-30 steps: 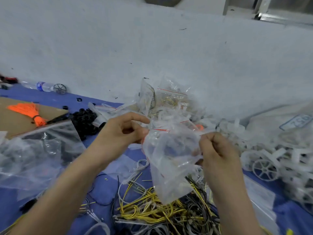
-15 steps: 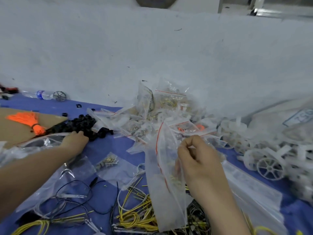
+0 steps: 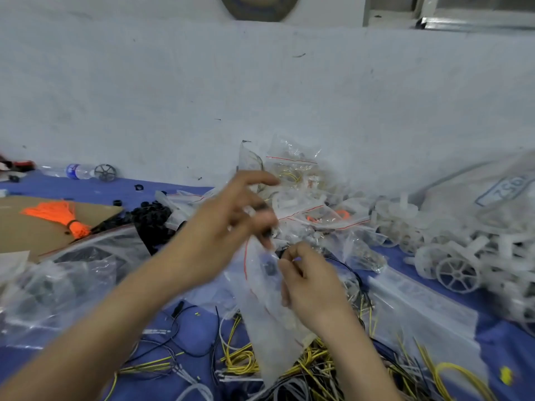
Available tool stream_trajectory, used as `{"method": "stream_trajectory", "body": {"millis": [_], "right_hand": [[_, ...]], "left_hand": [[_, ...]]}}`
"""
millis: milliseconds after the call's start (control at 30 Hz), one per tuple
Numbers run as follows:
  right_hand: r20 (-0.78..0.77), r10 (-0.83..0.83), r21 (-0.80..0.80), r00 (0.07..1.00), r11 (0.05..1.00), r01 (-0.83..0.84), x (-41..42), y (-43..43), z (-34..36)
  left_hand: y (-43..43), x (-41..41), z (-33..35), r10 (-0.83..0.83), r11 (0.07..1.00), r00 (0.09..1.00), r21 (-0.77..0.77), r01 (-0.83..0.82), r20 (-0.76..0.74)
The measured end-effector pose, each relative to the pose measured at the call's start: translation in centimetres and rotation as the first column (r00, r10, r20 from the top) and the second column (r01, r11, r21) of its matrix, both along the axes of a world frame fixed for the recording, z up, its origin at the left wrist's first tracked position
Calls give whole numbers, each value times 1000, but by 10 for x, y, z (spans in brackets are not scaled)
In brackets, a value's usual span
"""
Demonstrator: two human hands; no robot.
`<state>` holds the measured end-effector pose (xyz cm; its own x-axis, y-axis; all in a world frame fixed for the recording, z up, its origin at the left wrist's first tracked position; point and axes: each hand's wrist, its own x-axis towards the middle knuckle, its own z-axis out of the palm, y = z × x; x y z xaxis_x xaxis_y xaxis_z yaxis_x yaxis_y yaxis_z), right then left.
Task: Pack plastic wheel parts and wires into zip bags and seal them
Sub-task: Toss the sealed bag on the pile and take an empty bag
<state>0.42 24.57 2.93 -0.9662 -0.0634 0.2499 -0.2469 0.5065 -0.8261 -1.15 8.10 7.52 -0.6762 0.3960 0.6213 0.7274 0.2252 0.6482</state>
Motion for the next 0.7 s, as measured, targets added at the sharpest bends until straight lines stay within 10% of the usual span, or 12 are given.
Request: {"method": "stream_trajectory", "body": {"millis": [267, 467, 700], "right_hand": [[81, 58, -491, 995, 871, -11, 14, 1, 16], [97, 115, -562, 989, 826, -42, 10, 20, 13], [-120, -210, 145, 970, 963, 227, 14, 52, 18]], "left_hand": [[28, 24, -15, 144, 951, 974, -247, -185, -175], [22, 17, -18, 165, 939, 974, -278, -204, -158], [0, 20, -14, 213, 929, 958, -262, -260, -194]]}}
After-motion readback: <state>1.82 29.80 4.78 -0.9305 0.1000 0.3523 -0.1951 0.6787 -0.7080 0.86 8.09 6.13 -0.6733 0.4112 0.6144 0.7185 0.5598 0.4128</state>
